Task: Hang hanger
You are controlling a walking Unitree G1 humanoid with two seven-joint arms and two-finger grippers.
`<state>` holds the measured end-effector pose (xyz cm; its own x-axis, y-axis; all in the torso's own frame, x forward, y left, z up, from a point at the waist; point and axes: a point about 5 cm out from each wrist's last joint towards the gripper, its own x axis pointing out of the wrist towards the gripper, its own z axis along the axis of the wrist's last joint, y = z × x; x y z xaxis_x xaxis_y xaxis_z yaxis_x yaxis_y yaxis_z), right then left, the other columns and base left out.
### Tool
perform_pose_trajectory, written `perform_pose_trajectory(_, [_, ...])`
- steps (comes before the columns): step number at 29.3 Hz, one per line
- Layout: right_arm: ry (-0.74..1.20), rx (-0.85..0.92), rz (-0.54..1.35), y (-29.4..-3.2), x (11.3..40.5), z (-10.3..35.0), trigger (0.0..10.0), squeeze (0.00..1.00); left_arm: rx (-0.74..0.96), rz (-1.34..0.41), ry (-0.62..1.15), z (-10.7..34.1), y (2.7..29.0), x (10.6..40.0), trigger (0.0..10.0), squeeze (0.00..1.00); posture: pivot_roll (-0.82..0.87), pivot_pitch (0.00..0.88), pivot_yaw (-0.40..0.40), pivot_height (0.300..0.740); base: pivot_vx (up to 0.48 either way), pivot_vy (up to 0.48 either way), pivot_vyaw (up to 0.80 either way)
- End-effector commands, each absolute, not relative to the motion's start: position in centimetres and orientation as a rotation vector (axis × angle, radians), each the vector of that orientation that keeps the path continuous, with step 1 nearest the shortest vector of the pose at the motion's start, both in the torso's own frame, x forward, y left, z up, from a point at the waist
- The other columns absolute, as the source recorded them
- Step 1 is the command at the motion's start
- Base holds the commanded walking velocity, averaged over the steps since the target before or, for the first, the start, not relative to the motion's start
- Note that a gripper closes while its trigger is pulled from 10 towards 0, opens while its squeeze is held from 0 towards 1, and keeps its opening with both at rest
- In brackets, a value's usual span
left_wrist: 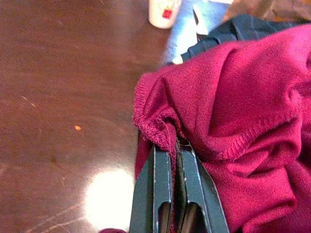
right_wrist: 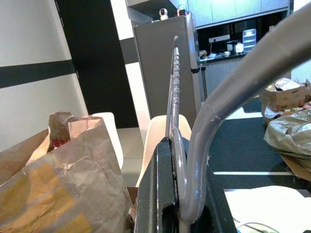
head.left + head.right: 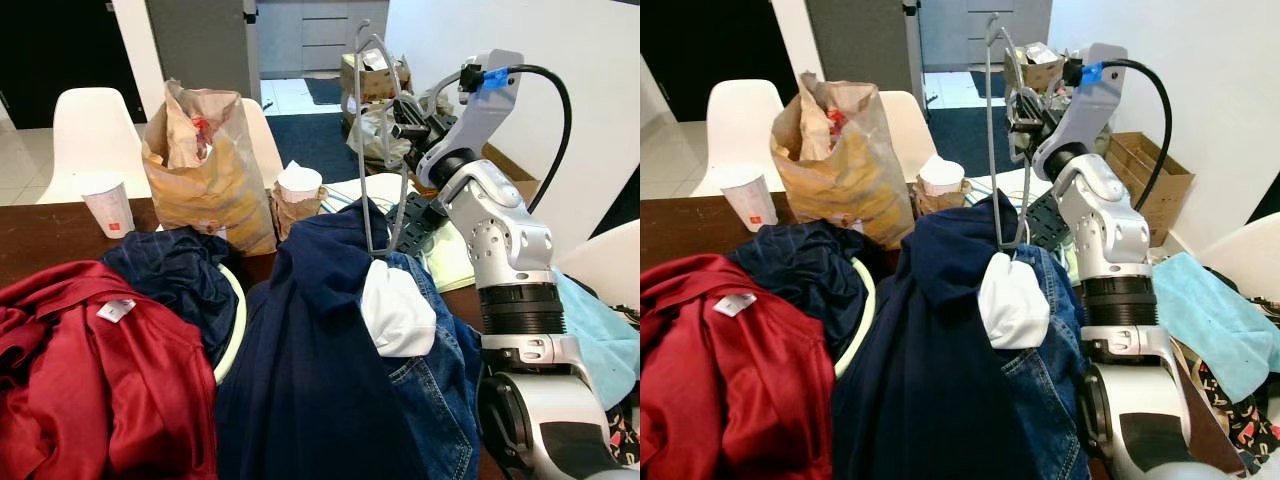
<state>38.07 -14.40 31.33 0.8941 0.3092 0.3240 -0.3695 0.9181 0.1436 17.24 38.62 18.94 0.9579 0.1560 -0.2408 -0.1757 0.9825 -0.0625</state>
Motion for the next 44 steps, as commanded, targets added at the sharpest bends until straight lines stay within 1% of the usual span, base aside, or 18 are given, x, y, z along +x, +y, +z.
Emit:
perform_pose_trajectory(1, [-0.285,0.203,0.354,-14.5,38.1,31.1,10.0,0.0,-0.064,0.222,0.207,19.3,39.3,17.1,10.0,0.0,0.02,0.0,-0.025,0.736,0.0,0.0,0.0])
perform_pose_trajectory(7, [-0.281,0.201,0.356,-14.4,38.1,31.0,10.0,0.0,0.017,0.343,0.113,21.0,41.1,16.9,10.0,0.0,0.02,0.0,-0.028,0.736,0.0,0.0,0.0])
perform_pose_trajectory(8, [-0.279,0.201,0.358,-14.4,38.2,31.0,10.0,0.0,0.056,0.384,0.043,22.5,41.7,16.9,10.0,1.0,0.02,0.0,-0.031,0.736,0.0,0.0,0.0])
perform_pose_trajectory(14, [-0.277,0.201,0.36,-14.3,38.2,31.0,10.0,0.0,0.102,0.427,-0.043,24.5,42.1,16.9,10.0,1.0,0.03,0.0,-0.031,0.736,0.0,0.0,0.0])
perform_pose_trajectory(17, [-0.275,0.2,0.364,-14.3,38.2,30.9,10.0,0.0,0.2,0.465,-0.107,27.8,42.3,16.8,10.0,1.0,0.03,0.0,-0.033,0.736,0.0,0.0,0.0])
perform_pose_trajectory(22, [-0.276,0.201,0.365,-14.3,38.2,31.0,10.0,0.0,0.236,0.521,-0.221,31.5,42.3,16.8,10.0,1.0,0.03,0.0,-0.032,0.736,0.0,0.0,0.0])
perform_pose_trajectory(24, [-0.276,0.202,0.365,-14.2,38.3,31.0,10.0,0.0,0.21,0.38,-0.264,32.4,40.3,17.9,10.0,1.0,0.03,0.0,-0.033,0.736,0.0,0.0,0.0])
perform_pose_trajectory(25, [-0.276,0.202,0.365,-14.2,38.3,31.0,10.0,0.0,0.21,0.38,-0.264,32.4,40.3,17.9,10.0,1.0,0.03,0.0,-0.033,0.736,0.0,0.0,0.0])
perform_pose_trajectory(27, [-0.275,0.203,0.366,-14.2,38.3,31.0,10.0,0.0,0.215,0.088,-0.255,32.0,36.1,19.5,10.0,1.0,0.03,0.0,-0.034,0.736,0.0,0.0,0.0])
perform_pose_trajectory(28, [-0.275,0.203,0.366,-14.2,38.3,31.0,10.0,0.0,0.215,0.088,-0.255,32.0,36.1,19.5,10.0,1.0,0.03,0.0,-0.034,0.736,0.0,0.0,0.0])
perform_pose_trajectory(29, [-0.275,0.202,0.369,-14.1,38.3,31.0,10.0,0.0,0.255,-0.073,-0.212,31.3,33.4,20.0,10.0,0.0,0.03,0.0,-0.035,0.736,0.0,0.0,0.0])
perform_pose_trajectory(30, [-0.275,0.201,0.37,-14.0,38.3,31.0,10.0,0.0,0.28,-0.173,-0.179,30.7,31.7,20.2,10.0,0.0,0.03,0.0,-0.035,0.736,0.0,0.0,0.0])
perform_pose_trajectory(34, [-0.274,0.199,0.373,-14.0,38.3,31.0,10.0,0.0,0.33,-0.259,-0.087,29.3,30.3,20.2,10.0,0.0,0.03,0.0,-0.034,0.736,0.0,0.0,0.0])
perform_pose_trajectory(37, [-0.271,0.196,0.373,-14.0,38.3,30.9,10.0,0.0,0.387,-0.18,0.067,28.0,31.6,20.1,10.0,0.0,0.03,0.0,-0.034,0.736,0.0,0.0,0.0])
perform_pose_trajectory(39, [-0.271,0.196,0.373,-14.0,38.3,30.9,10.0,0.0,0.387,-0.18,0.067,28.0,31.6,20.1,10.0,0.0,0.03,0.0,-0.034,0.736,0.0,0.0,0.0])
perform_pose_trajectory(41, [-0.268,0.194,0.373,-14.0,38.4,30.9,10.0,0.0,0.533,-0.03,0.235,27.7,33.7,19.6,10.0,0.0,0.03,0.0,-0.033,0.736,0.0,0.0,0.0])
perform_pose_trajectory(43, [-0.268,0.194,0.373,-14.0,38.4,30.9,10.0,0.0,0.533,-0.03,0.235,27.7,33.7,19.6,10.0,0.0,0.03,0.0,-0.033,0.736,0.0,0.0,0.0])
perform_pose_trajectory(44, [-0.267,0.194,0.375,-14.0,38.4,30.8,10.0,0.0,0.62,0.041,0.292,28.2,34.6,19.2,10.0,0.0,0.04,0.0,-0.034,0.736,0.0,0.0,0.0])
